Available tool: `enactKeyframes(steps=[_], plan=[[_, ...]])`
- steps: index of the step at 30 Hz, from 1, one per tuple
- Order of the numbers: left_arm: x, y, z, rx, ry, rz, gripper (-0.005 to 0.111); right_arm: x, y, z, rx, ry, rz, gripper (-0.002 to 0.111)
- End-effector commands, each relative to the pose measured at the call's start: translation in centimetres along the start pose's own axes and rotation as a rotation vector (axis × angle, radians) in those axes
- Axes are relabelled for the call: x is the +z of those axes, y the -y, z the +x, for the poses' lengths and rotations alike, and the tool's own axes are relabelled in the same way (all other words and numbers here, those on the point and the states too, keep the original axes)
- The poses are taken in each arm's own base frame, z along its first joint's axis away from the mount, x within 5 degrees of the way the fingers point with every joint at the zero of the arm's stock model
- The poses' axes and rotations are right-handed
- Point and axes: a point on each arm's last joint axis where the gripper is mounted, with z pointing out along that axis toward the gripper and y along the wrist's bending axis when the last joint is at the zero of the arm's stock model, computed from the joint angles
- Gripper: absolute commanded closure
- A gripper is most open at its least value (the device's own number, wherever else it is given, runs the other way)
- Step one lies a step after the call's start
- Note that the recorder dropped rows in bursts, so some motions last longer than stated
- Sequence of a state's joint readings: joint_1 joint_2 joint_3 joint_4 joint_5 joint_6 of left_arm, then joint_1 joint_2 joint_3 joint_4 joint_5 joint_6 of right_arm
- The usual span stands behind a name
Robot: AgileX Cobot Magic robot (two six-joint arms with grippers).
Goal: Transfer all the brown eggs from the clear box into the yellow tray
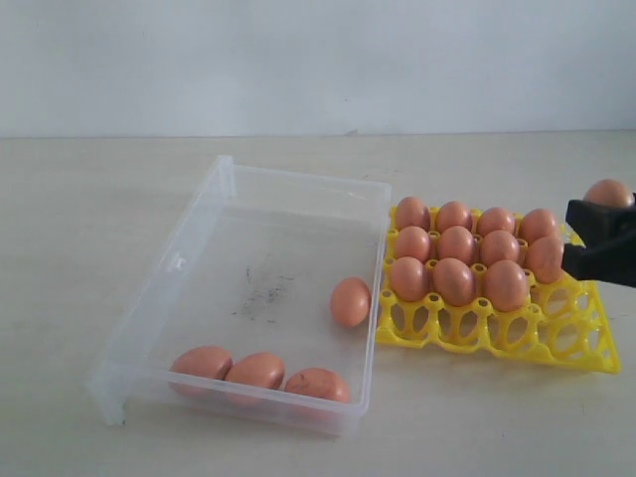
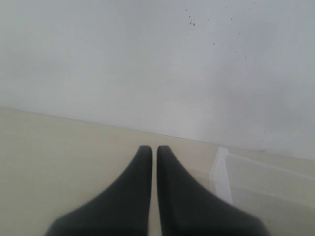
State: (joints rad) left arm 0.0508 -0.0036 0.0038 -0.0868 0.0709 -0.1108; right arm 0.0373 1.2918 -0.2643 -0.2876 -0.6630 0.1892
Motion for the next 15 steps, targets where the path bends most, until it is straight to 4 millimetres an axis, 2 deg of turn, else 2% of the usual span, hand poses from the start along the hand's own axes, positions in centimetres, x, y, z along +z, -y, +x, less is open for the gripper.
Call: enactKeyframes(steps=[1,5,15], plan=[[0.0,0.0,-0.1,-0.002,0.001,0.004,0.103,-0.5,-0.3,1.2,0.001,0.107,-0.019,0.109],[0.0,0.0,-0.1,-0.002,0.001,0.004,0.103,-0.7,-0.1,2.5,0.011,0.163,0.005,0.109],[0.0,0.0,-0.1,-0.002,0.001,0.004,0.103,1.6,0.4,5.6,0.053,0.058,0.03,0.109]])
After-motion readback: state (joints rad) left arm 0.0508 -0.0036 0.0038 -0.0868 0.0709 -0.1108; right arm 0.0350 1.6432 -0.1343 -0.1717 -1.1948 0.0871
